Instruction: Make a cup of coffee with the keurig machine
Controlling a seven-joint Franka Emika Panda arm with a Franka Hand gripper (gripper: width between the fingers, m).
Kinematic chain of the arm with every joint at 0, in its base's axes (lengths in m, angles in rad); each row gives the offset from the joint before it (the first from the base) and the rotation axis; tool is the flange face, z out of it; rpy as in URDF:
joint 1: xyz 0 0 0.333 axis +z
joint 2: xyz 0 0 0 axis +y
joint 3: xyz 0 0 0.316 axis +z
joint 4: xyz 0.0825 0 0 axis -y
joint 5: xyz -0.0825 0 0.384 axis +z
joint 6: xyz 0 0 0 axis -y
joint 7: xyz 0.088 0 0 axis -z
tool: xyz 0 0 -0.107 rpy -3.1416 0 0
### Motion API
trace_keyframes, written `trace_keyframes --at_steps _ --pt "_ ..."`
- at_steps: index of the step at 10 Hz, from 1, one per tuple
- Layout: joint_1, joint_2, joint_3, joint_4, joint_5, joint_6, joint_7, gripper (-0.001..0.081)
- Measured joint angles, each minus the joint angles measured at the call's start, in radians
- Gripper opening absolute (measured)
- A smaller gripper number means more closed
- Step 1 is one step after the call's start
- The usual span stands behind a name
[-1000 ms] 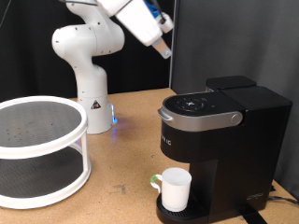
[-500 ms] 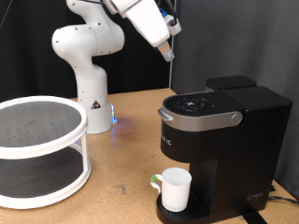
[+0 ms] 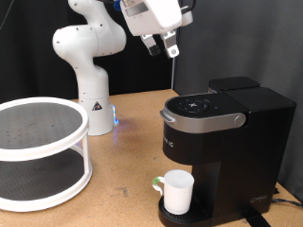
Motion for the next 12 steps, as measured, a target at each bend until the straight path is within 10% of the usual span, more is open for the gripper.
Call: trace_keyframes --at_steps 6,12 --pt "0.039 0.128 0.036 0.145 -0.018 -0.127 -0.025 0.0805" --pt "0.061 0.149 0.103 0.072 -0.094 -0.022 0.013 0.0805"
